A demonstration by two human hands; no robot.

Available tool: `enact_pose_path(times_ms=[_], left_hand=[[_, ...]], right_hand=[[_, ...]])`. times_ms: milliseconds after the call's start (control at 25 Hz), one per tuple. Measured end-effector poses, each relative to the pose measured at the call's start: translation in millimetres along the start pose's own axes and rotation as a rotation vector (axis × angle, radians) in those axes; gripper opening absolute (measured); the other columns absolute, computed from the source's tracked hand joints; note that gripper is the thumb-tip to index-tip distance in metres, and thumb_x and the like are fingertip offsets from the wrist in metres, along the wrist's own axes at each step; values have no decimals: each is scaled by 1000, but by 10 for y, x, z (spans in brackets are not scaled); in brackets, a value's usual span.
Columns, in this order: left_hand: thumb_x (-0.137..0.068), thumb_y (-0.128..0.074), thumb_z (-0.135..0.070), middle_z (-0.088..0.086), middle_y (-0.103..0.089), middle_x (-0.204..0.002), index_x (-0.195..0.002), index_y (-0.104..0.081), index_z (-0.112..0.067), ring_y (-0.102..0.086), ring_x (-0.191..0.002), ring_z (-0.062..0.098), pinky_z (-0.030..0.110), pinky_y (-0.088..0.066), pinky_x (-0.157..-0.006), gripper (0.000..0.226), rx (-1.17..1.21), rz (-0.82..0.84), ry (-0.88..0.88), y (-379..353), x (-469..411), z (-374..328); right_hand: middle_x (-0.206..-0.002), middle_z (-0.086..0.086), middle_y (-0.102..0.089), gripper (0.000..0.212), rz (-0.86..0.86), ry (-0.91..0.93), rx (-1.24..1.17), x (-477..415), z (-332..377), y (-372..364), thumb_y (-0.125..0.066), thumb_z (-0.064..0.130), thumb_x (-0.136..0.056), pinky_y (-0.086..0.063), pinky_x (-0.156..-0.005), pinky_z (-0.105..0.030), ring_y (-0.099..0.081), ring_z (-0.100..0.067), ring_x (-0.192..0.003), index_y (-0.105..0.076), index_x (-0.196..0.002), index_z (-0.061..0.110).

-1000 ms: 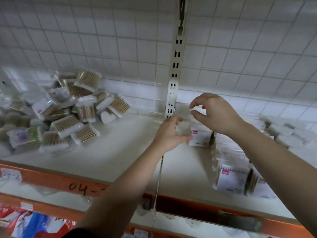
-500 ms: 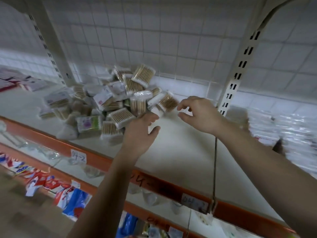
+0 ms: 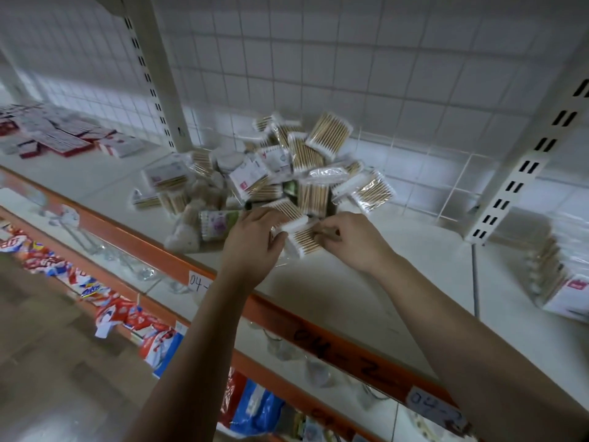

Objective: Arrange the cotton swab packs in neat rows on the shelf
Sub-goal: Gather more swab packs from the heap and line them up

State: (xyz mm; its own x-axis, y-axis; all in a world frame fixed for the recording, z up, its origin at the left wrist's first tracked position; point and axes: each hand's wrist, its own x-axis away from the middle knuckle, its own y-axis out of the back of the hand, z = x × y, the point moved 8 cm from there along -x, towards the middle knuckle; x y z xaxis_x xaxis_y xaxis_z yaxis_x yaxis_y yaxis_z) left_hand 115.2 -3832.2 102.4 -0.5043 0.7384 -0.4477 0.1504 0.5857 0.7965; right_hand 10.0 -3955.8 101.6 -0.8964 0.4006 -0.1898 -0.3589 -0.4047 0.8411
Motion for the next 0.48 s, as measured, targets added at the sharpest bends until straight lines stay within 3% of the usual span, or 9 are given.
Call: enact_pose_path(times_ms=[80,280,480], left_hand=[[-91,-50,-36,-2,-58,-129,-127,-59,-22,-49,-120,23,36,-44,-92,40,-13,72,-10,-101,-57,5],[-73,-74,-47,-5,-57,-131,-127,-60,-26,-48,-124,21,40,-45,-97,60,-1,136,24,-178,-215,4],[-79,-70,-22,3,-70,-100,-100,-72,-13,-62,-95,22,36,-51,-75,23,-80,29,-25,-67,-280,-84]], right_hand=[[-97,-3,-67,19,-45,-12,-1,3,-38,-21,-62,25,-88,-50,-76,-35,-62,-20,-86,-72,-104,21],[-91,-3,-62,19,-114,-29,-4,41,-148,-43,-60,29,-88,-46,-70,-32,-58,-19,-82,-69,-103,22],[-94,-4,-63,23,-125,-63,-33,93,-195,-53,-60,30,-88,-48,-74,-33,-58,-20,-83,-67,-108,20]])
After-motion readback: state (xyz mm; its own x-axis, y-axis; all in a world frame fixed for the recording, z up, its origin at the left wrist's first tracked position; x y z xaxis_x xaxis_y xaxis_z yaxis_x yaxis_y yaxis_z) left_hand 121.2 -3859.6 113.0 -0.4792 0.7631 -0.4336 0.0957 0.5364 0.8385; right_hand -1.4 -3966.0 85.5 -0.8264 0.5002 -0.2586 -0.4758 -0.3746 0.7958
